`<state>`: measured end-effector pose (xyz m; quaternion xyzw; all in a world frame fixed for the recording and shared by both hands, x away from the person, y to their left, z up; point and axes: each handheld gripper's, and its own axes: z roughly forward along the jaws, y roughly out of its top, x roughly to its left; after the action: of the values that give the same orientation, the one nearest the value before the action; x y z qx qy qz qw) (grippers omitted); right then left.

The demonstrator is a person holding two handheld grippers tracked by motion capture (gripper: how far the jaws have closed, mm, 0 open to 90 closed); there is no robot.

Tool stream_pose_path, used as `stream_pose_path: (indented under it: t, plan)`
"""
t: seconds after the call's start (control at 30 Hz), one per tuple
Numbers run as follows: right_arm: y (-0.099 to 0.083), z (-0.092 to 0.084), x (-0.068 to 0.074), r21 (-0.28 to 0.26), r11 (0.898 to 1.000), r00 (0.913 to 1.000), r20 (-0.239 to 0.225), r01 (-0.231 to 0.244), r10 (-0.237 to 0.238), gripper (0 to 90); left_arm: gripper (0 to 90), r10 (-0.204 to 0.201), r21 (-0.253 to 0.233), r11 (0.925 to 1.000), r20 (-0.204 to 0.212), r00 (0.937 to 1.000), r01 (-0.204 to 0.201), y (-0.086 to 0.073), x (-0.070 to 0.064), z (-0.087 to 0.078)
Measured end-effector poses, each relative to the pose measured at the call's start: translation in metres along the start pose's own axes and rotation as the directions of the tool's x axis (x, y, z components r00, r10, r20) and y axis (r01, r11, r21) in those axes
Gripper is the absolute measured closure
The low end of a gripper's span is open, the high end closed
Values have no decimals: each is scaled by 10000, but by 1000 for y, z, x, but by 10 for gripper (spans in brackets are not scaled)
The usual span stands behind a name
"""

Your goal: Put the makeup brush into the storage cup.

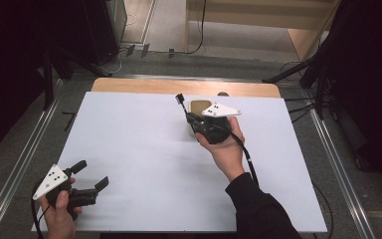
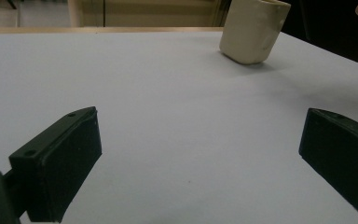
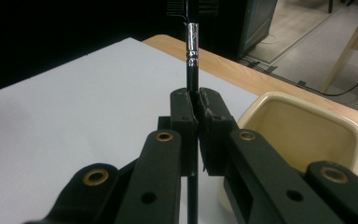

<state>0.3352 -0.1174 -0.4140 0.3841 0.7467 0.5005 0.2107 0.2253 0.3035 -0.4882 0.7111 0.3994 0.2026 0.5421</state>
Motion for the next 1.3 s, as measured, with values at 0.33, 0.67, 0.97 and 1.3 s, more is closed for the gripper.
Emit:
stream_pose_path:
  t: [0.33, 0.67, 0.97, 1.3]
  plan:
    - [4, -4, -3, -559, 9984, 9999, -72, -80, 76, 871, 0, 18, 27, 10000, 8, 10000, -18, 0, 0, 0]
    - [10, -9, -7, -938, 9954, 9998, -101, -178, 169, 870, 0, 9, 18, 10000, 3, 10000, -9, 0, 0, 1]
    - [17, -14, -12, -1413, 9895, 9995, -32, -301, 299, 870, 0, 9, 25, 10000, -9, 10000, -9, 0, 0, 0]
    - [27, -22, -21, -1857, 9822, 9992, 227, -294, 342, 871, 0, 26, 23, 10000, 10, 10000, -26, 0, 0, 1]
